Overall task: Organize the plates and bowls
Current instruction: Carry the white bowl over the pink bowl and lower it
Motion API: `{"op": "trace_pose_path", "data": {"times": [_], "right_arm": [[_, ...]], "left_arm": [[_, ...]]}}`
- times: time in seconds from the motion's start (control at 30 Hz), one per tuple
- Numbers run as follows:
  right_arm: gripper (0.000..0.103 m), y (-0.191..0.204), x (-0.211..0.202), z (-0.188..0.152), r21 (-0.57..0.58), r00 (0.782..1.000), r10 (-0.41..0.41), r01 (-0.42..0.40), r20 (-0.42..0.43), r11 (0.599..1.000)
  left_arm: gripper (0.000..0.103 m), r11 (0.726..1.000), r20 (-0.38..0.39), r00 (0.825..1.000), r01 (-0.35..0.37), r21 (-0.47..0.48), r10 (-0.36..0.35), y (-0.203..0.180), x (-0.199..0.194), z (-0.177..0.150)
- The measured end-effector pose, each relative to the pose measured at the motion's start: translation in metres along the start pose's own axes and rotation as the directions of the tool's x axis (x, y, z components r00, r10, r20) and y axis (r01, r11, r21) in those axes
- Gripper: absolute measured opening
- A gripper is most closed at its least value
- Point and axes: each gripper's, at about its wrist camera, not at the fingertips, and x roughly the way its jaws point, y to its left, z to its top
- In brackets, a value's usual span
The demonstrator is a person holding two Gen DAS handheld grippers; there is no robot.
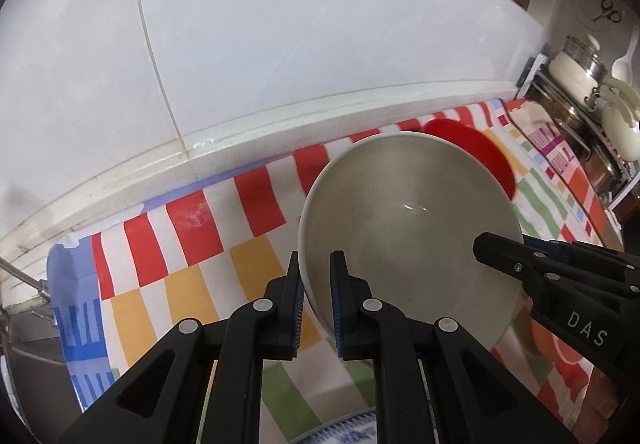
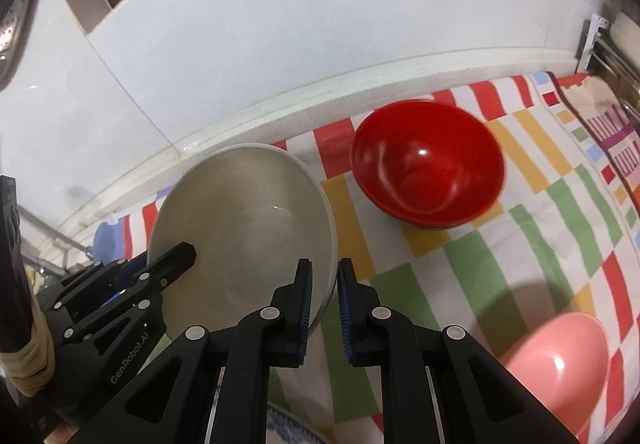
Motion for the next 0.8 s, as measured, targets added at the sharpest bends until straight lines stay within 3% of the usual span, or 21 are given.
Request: {"op": "trace_pose_path", "data": {"times": [0.4,0.8], "right_arm": [[0.014,-0.019,-0.064,-0.015,-0.014,0.996,-0.01,0.012,0.087,1.0],[0.014,-0.075,-0.119,-0.042,0.037,0.99,-0.034,0.029,0.134,0.999]], "left_arm": [[0.015,0.998,0.057,0.998,0.014,0.054,-0.017,-0.053,-0.049,-0.006],[0.016,0.985,0.06,0.994,0.076,0.155,-0.086,-0.124,-0.074,-0.022]]}}
